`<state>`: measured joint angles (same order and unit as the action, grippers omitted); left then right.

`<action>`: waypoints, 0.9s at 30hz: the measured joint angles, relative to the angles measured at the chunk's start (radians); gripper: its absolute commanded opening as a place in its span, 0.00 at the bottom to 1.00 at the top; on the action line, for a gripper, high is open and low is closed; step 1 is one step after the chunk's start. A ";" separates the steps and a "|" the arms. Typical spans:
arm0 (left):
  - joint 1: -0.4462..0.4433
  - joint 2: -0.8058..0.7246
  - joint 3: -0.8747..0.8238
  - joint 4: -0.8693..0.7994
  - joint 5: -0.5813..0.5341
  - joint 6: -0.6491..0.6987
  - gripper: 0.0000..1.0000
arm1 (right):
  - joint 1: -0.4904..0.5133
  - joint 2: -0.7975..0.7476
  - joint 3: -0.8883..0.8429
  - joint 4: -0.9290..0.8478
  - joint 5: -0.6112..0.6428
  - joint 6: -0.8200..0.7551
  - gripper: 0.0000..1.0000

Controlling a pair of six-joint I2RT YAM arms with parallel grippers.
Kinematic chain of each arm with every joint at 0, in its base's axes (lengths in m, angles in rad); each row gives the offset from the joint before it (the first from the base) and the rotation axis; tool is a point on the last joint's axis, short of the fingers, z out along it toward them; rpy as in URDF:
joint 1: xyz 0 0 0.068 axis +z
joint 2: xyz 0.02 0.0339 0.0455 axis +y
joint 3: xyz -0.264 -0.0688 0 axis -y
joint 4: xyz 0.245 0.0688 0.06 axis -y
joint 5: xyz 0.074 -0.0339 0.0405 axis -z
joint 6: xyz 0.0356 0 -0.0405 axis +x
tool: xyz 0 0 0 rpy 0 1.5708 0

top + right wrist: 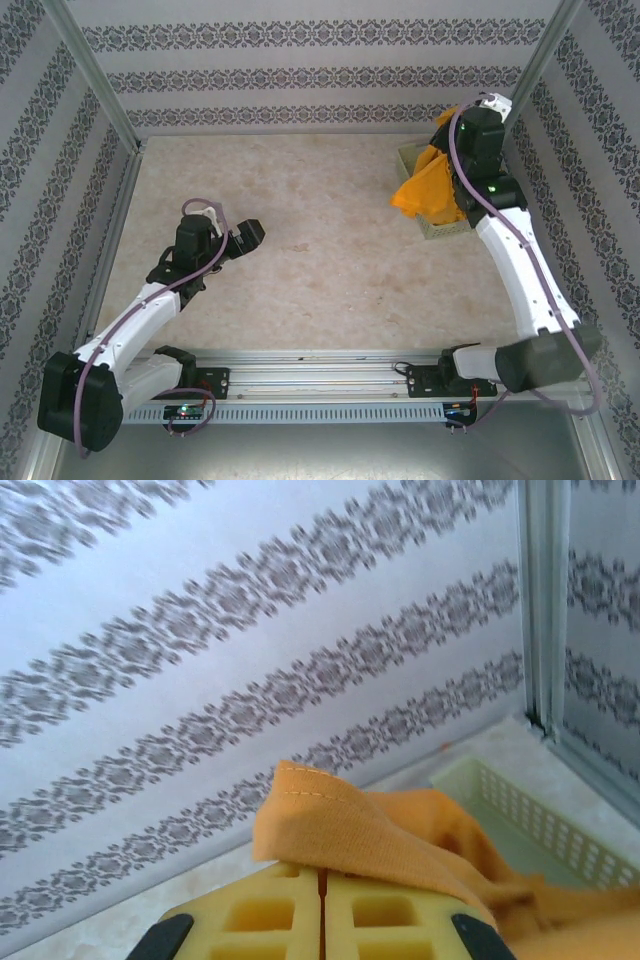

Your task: Fold the inside-out t-shirt

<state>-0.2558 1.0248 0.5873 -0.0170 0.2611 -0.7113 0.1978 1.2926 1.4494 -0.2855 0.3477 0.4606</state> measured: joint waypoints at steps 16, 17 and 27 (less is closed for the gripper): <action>-0.006 -0.157 0.000 -0.079 -0.011 0.016 1.00 | 0.525 0.023 0.266 -0.029 0.071 -0.266 0.00; -0.006 -0.171 0.000 -0.092 -0.015 0.019 1.00 | 0.539 0.045 0.245 -0.027 0.071 -0.257 0.00; -0.034 -0.219 0.000 -0.247 -0.038 0.026 0.98 | 0.566 0.486 0.051 -0.068 -0.053 -0.061 0.04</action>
<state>-0.2893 0.8059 0.5873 -0.2642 0.2230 -0.6853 0.7639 1.7786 1.5009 -0.3534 0.2947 0.4000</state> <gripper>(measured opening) 0.980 0.067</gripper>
